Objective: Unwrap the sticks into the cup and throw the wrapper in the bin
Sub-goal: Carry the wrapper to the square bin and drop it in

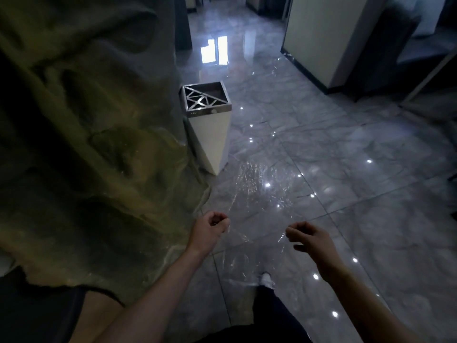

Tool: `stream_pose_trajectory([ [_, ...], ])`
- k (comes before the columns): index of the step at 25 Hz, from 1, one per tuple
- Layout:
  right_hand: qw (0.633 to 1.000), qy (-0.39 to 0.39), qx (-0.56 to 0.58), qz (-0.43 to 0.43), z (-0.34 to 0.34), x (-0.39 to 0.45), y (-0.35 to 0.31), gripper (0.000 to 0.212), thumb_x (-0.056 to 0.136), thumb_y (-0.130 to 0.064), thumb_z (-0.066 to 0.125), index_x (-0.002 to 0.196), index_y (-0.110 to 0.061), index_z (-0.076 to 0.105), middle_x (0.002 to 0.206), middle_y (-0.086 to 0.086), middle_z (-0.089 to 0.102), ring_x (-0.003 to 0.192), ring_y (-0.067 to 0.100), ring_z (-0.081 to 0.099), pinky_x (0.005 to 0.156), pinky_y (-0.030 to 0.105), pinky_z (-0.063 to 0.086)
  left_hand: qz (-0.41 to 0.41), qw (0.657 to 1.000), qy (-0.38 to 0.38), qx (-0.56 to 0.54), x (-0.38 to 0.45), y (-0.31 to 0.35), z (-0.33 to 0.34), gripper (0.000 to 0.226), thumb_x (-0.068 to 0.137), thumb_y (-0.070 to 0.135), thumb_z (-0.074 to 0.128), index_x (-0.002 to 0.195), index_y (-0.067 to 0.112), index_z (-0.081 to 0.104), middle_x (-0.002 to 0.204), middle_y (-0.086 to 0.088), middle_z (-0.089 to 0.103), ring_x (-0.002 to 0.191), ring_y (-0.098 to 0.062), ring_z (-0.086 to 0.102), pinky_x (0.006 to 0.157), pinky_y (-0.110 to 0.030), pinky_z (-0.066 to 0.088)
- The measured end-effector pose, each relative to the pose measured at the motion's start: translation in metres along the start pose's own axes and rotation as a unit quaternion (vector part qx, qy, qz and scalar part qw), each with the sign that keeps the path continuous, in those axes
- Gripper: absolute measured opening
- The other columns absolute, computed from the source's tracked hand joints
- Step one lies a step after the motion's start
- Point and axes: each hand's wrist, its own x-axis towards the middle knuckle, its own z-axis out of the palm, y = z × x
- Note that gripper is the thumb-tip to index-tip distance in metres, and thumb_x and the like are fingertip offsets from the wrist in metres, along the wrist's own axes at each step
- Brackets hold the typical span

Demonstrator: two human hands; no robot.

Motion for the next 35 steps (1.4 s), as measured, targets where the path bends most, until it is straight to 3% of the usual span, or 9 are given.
stream_pose_trajectory([
  [13, 1.0, -0.004, 0.018, -0.005, -0.097, 0.18, -0.092, 0.011, 0.083, -0.018, 0.071, 0.09, -0.009, 0.071, 0.089, 0.011, 0.073, 0.084, 0.022, 0.066, 0.074, 0.036, 0.052, -0.03, 0.999, -0.003, 0.026, 0.157, 0.102, 0.109, 0.007, 0.086, 0.004, 0.068, 0.084, 0.01, 0.065, 0.077, -0.01, 0.064, 0.066, -0.016, 0.055, 0.058, -0.022, 0.044],
  [29, 0.998, 0.054, 0.014, 0.018, -0.083, 0.428, -0.206, 0.01, 0.082, -0.019, 0.072, 0.089, -0.012, 0.072, 0.084, 0.007, 0.073, 0.074, 0.017, 0.066, 0.061, 0.024, 0.051, -0.051, 0.994, -0.08, 0.046, 0.441, 0.18, 0.121, 0.009, 0.084, 0.012, 0.071, 0.08, 0.019, 0.068, 0.078, -0.002, 0.07, 0.068, -0.012, 0.062, 0.064, -0.026, 0.05],
  [35, 0.998, 0.054, 0.021, 0.033, -0.086, 0.509, -0.235, 0.01, 0.085, -0.02, 0.07, 0.092, -0.012, 0.071, 0.088, 0.009, 0.073, 0.076, 0.019, 0.068, 0.064, 0.026, 0.053, -0.058, 0.993, -0.082, 0.057, 0.529, 0.207, 0.134, 0.015, 0.084, 0.012, 0.071, 0.076, 0.023, 0.068, 0.075, 0.001, 0.07, 0.068, -0.012, 0.063, 0.064, -0.027, 0.05],
])
